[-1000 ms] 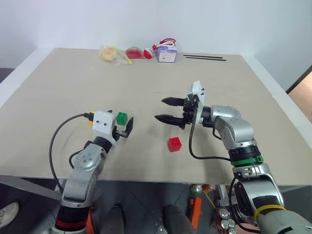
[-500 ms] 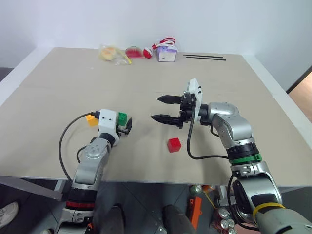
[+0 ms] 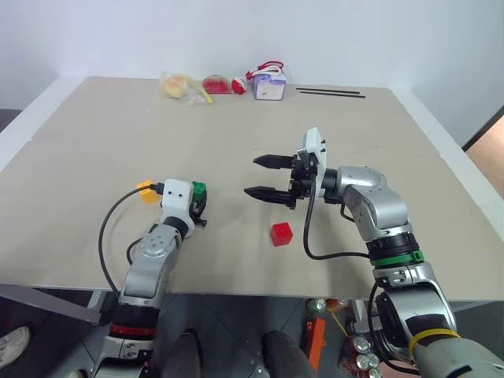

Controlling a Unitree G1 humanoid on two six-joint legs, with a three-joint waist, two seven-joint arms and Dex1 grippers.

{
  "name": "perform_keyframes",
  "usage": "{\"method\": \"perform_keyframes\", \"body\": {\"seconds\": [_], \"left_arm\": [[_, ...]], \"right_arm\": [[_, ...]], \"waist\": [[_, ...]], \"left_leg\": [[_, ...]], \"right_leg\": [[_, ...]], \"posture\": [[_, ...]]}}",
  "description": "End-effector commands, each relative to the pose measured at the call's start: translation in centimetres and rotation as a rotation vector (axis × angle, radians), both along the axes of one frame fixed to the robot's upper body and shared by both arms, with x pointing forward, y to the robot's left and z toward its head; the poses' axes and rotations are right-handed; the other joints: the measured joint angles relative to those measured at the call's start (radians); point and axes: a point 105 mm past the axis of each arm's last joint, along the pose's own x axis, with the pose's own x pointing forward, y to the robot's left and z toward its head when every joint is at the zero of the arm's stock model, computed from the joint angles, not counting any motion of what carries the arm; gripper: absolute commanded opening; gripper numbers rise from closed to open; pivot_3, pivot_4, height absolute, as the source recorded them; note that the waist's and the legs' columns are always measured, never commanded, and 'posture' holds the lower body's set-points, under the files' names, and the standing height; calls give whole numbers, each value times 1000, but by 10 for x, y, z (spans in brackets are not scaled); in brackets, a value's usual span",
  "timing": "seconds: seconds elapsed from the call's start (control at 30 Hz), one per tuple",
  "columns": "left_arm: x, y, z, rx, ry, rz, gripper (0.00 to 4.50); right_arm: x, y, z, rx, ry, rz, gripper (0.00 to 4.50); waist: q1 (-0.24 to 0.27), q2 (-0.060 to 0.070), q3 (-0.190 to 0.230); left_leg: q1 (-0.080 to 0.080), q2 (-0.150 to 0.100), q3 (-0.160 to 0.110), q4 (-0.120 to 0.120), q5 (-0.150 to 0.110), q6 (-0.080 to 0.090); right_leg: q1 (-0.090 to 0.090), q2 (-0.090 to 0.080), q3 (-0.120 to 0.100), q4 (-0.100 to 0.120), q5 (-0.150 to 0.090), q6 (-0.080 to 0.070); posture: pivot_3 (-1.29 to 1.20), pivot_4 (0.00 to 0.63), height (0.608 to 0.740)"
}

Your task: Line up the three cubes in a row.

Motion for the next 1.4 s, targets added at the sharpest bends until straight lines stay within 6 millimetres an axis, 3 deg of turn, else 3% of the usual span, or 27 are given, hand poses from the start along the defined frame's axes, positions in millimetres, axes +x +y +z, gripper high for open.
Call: {"method": "perform_keyframes", "body": {"seconds": [0.03, 0.17, 0.27, 0.47, 0.8, 1.4], "left_arm": [[-1, -1, 19, 22, -69, -49, 1306], [-24, -20, 23, 121, -76, -385, 1306], [-52, -21, 26, 151, -50, -675, 1306], [-72, -18, 24, 211, 3, -930, 1306], [-63, -35, 13, 321, 8, -1120, 1306], [-54, -48, 6, 362, 19, -1231, 1306]], "right_arm": [[-7, -1, 18, 28, -66, 33, 4500], [-27, -9, 16, -6, -65, 119, 4500], [-46, -22, 5, -93, -52, 198, 4500], [-59, -43, -4, -172, -36, 227, 4500], [-63, -51, -7, -194, -22, 202, 4500], [-60, -64, -8, -201, 1, 105, 4500]], "waist": [[0, 0, 0], [0, 0, 0], [0, 0, 0], [0, 0, 0], [1, 0, 0], [1, 0, 0]], "left_leg": [[0, 0, 0, 0, 0, 0], [0, 0, 0, -1, -1, -1], [-1, 0, 0, -2, -1, -2], [0, 0, 0, -3, -1, -2], [-1, 0, 0, -1, -1, -2], [-1, 0, 0, 0, -1, -1]], "right_leg": [[0, 0, 0, 0, 0, 0], [-1, 0, 0, 0, 0, 0], [-1, 0, 0, 0, -3, -2], [-2, -1, 0, 0, -4, -3], [-1, -1, 0, 0, -4, -3], [-1, -1, 0, 3, -6, -3]], "posture": [[0, 150, 738], [0, 150, 738], [0, 150, 738], [0, 150, 738], [0, 150, 738], [0, 150, 738]]}}
